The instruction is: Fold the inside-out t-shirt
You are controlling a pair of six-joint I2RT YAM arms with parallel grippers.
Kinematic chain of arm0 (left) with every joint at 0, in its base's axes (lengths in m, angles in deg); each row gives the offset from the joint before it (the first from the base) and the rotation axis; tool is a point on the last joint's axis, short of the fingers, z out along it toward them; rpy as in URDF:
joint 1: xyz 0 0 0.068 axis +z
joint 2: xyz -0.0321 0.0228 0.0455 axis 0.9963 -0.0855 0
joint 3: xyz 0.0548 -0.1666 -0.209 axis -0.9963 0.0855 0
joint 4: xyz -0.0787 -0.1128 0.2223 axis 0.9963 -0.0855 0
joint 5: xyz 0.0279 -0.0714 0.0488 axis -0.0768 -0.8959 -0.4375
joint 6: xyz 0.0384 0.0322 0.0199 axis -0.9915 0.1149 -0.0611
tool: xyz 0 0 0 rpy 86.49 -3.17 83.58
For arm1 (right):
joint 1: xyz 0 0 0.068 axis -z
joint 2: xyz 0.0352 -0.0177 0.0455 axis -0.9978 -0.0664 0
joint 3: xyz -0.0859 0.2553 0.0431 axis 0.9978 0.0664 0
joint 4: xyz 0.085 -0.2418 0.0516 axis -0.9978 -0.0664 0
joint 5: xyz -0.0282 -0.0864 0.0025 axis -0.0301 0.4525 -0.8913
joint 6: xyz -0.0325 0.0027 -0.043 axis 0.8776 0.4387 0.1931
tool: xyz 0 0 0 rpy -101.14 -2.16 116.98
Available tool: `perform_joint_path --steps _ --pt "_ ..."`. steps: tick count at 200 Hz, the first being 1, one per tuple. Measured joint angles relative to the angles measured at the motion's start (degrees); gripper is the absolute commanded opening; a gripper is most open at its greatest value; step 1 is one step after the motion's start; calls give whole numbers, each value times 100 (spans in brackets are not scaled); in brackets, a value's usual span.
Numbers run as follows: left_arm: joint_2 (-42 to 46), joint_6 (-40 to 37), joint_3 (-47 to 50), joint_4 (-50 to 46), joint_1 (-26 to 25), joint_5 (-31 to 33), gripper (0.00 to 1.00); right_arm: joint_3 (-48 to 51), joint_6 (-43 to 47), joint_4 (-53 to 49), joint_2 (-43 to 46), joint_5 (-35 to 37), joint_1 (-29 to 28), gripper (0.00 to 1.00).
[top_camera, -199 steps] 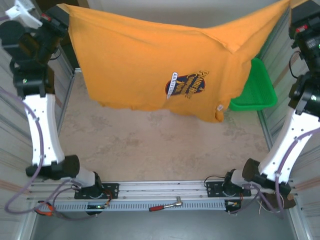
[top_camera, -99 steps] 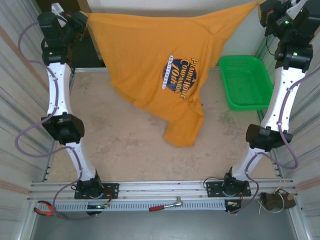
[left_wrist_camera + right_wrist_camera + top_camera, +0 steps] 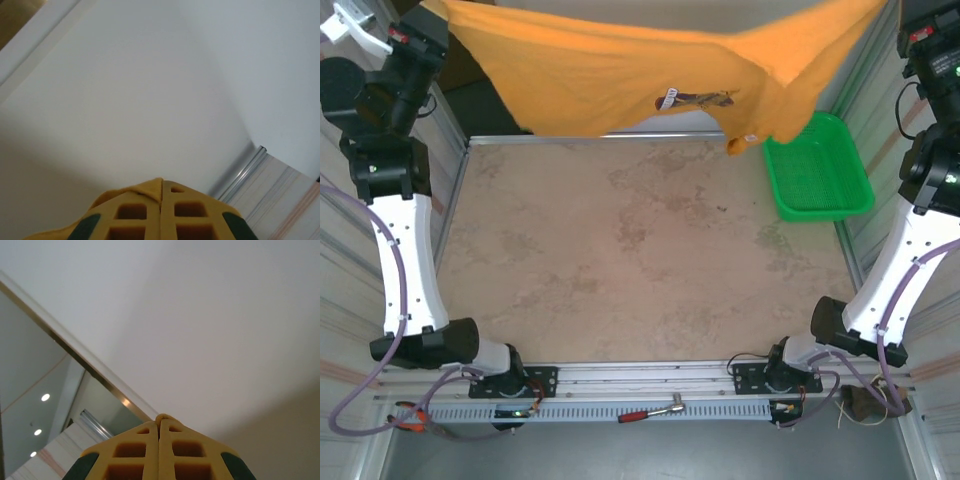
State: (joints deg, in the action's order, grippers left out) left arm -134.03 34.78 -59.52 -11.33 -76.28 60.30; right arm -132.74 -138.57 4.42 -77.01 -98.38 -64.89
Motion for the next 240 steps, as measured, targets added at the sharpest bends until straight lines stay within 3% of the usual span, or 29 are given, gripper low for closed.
perform_joint_path --steps 36,65,99,136,186,240 --pt "-55 -61 -310 -789 -39 26 0 -79 -614 203 -15 -256 688 0" --pt "-164 -68 -1106 -1069 111 9 0 -284 -896 439 -28 -271 802 0" --pt "-647 -4 -1305 -973 205 -127 0 -299 -682 448 -205 -240 236 0" --pt "-2269 85 -1598 -763 168 -321 0 -315 -20 173 -1060 -157 -669 0" --pt "-5399 509 -4291 -1322 79 -555 0 -1202 219 -127 -3176 -55 -1067 0" --pt "-5418 1128 -4415 -813 87 -575 0 -1408 -203 52 -3475 70 -994 0"
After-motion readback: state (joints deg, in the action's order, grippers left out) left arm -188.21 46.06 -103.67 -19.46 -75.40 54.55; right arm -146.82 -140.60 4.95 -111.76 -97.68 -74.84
